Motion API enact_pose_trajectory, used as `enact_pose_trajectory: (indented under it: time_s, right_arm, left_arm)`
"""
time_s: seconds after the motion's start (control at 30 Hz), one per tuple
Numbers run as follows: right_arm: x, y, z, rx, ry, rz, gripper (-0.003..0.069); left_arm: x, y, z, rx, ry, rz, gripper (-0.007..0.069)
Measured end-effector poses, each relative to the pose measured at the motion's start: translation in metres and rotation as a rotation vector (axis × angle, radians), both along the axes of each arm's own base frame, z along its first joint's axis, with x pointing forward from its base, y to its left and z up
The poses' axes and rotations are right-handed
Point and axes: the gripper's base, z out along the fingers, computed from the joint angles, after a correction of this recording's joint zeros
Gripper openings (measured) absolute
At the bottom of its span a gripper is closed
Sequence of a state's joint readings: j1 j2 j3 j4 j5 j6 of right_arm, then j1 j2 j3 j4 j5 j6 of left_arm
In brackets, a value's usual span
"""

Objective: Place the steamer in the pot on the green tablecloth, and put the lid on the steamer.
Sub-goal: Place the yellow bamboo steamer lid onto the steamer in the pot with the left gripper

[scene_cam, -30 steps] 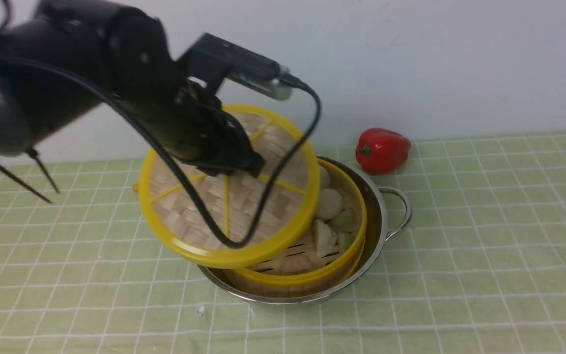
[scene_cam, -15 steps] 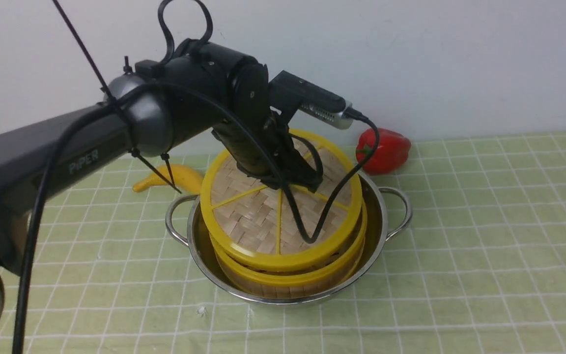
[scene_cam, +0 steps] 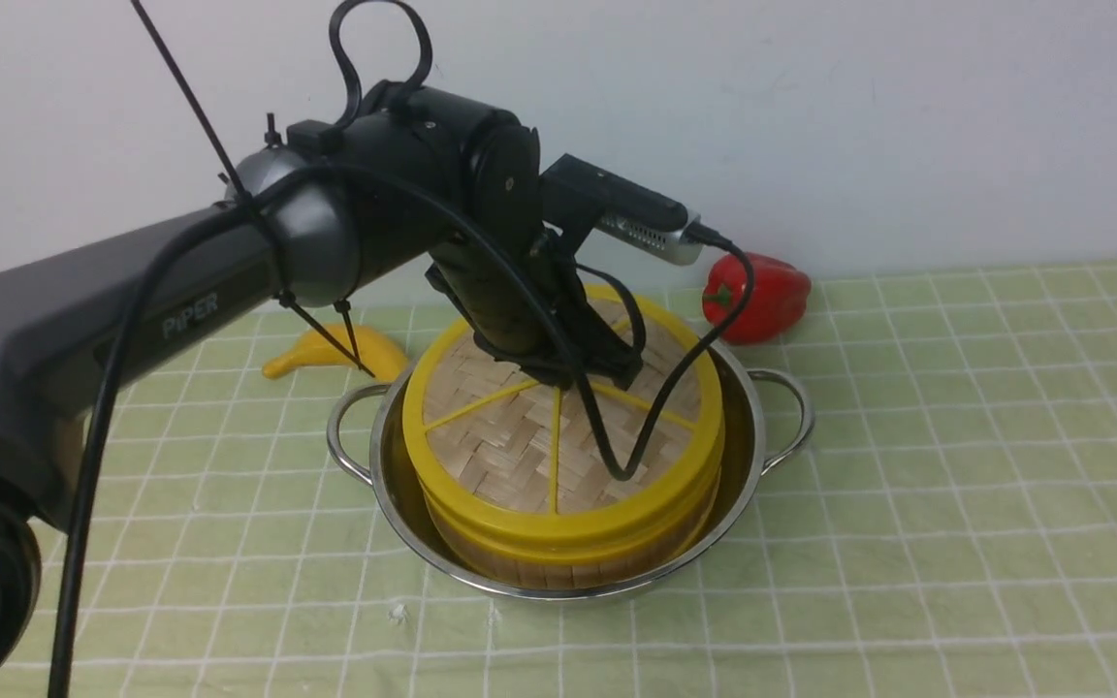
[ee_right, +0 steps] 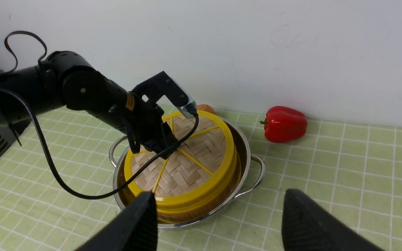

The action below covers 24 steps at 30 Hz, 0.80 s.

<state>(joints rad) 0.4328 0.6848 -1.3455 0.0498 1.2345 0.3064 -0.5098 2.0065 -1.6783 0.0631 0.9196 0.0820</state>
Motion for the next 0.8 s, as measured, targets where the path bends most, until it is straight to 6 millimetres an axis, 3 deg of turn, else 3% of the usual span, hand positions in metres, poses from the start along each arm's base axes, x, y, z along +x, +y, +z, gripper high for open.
enact_pose_trajectory:
  time_s: [0.8]
  right_arm:
    - [0.0,0.0,0.0,0.002,0.001,-0.001,0.0469]
  left_arm:
    - [-0.0003,-0.0024,-0.0041,-0.012,0.021,-0.012,0.0123]
